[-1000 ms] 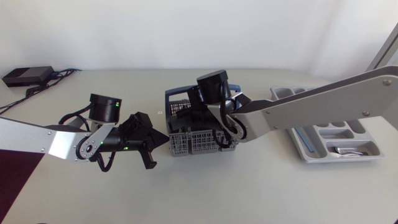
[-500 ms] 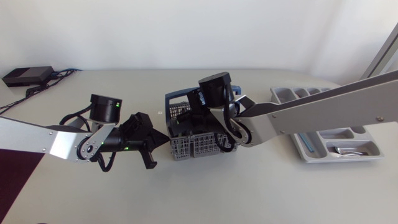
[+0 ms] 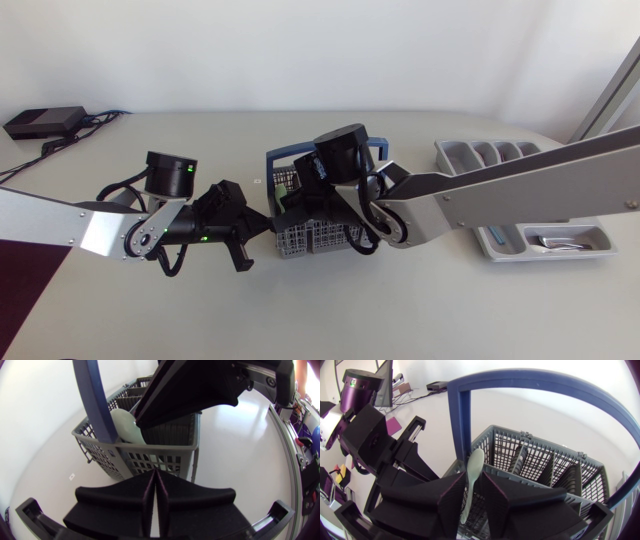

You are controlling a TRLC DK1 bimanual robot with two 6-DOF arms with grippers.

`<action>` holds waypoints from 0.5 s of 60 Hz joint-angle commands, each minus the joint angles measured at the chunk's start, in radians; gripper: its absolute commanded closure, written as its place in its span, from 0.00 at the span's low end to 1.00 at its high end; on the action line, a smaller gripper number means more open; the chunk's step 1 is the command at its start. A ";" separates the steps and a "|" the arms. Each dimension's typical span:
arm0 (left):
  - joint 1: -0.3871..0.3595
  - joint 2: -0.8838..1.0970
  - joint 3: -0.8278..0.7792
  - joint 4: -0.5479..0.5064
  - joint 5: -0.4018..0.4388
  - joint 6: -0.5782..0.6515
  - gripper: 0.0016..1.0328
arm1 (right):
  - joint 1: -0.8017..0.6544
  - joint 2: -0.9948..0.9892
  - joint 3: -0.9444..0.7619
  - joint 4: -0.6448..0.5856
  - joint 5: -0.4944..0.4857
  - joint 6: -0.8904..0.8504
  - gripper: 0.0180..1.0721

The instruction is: Sort the cutlery from the basket into the organizer compartments.

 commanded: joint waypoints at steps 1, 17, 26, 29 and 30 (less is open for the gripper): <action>-0.014 0.024 -0.003 0.010 0.009 -0.010 0.97 | 0.012 0.008 -0.005 0.010 0.009 -0.018 0.73; -0.012 0.024 -0.003 0.010 0.009 -0.010 0.97 | 0.038 0.023 0.016 0.018 0.009 -0.020 0.73; -0.012 0.027 -0.003 0.011 0.009 -0.010 0.97 | 0.044 0.040 0.024 0.035 0.032 -0.021 0.73; -0.012 0.027 -0.003 0.011 0.009 -0.010 0.97 | 0.044 0.045 0.027 0.042 0.033 -0.021 0.73; -0.012 0.027 -0.003 0.011 0.009 -0.009 0.97 | 0.044 0.046 0.027 0.042 0.035 -0.021 0.73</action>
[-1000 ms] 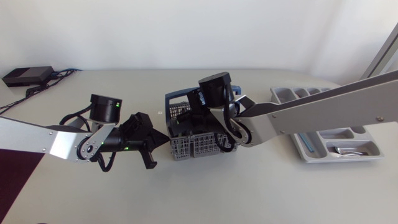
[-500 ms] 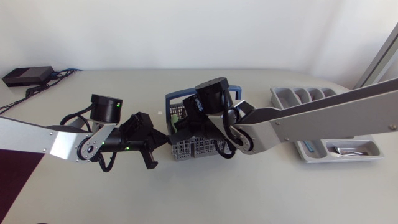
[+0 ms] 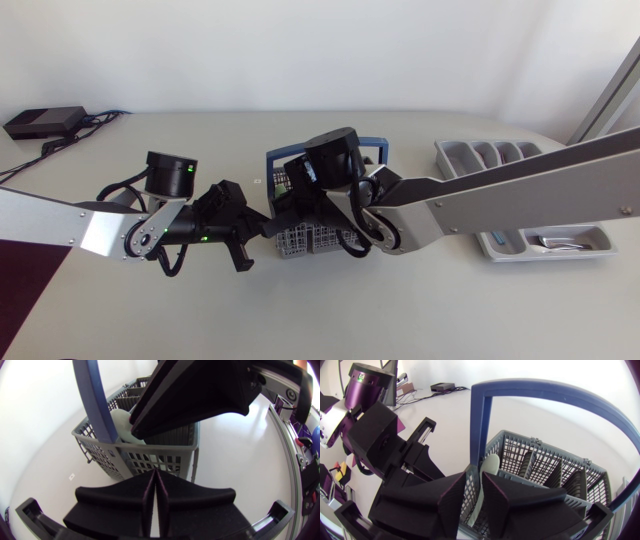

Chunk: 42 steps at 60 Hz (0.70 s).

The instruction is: Sort the cutlery from the basket into the organizer compartments.

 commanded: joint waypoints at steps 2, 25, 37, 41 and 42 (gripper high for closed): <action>-0.011 0.029 -0.002 0.011 0.009 -0.009 0.97 | 0.006 0.040 0.023 0.015 0.012 -0.009 0.73; -0.013 0.038 0.001 0.016 0.009 -0.009 0.97 | 0.002 0.052 0.022 0.030 0.010 -0.011 0.90; -0.021 0.038 0.000 0.016 0.009 -0.010 0.97 | -0.001 0.038 0.008 0.053 0.007 -0.009 0.93; -0.022 0.038 0.000 0.016 0.009 -0.010 0.97 | -0.001 0.043 0.009 0.053 0.004 -0.008 0.94; -0.022 0.038 0.000 0.016 0.009 -0.010 0.97 | -0.001 0.044 0.009 0.053 0.004 -0.008 0.94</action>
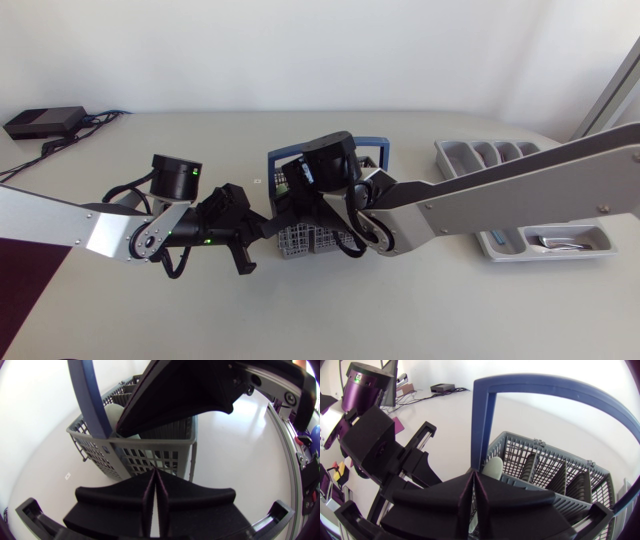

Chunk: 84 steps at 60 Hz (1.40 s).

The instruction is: Sort the cutlery from the basket into the organizer compartments.

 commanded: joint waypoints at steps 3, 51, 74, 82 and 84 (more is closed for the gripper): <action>-0.011 0.018 0.000 0.008 0.009 -0.010 0.97 | -0.003 0.014 0.003 0.011 0.000 0.001 0.94; -0.014 0.021 0.010 0.007 0.005 -0.018 0.97 | -0.036 -0.149 -0.046 -0.118 -0.034 0.030 0.94; -0.017 0.019 0.010 0.007 0.003 -0.020 0.97 | -0.066 -0.092 0.014 -0.139 -0.056 0.073 0.54; -0.017 0.019 0.007 0.007 0.003 -0.021 0.97 | -0.069 -0.067 0.038 -0.153 -0.068 0.087 0.54; -0.017 0.019 0.007 0.007 0.003 -0.021 0.97 | -0.071 -0.063 0.041 -0.153 -0.069 0.090 0.54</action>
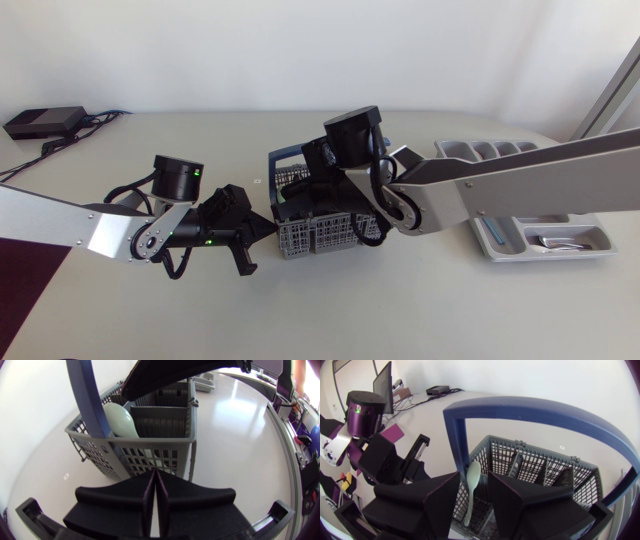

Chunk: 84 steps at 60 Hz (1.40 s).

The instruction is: Sort the cutlery from the basket into the organizer compartments.

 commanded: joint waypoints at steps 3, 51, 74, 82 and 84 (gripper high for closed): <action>-0.011 0.015 0.007 0.007 0.004 -0.020 0.97 | -0.006 0.044 0.039 -0.012 -0.014 0.040 0.54; -0.006 0.020 0.009 0.007 0.005 -0.014 0.97 | -0.015 0.114 0.086 -0.015 -0.057 0.063 0.56; -0.009 0.025 0.012 0.008 0.005 -0.014 0.97 | 0.008 0.108 0.066 0.026 -0.064 0.049 0.71; -0.011 0.026 0.012 0.008 0.005 -0.016 0.97 | 0.007 0.116 0.066 0.028 -0.062 0.048 0.74; -0.011 0.026 0.012 0.008 0.005 -0.016 0.97 | 0.007 0.117 0.066 0.028 -0.062 0.048 0.74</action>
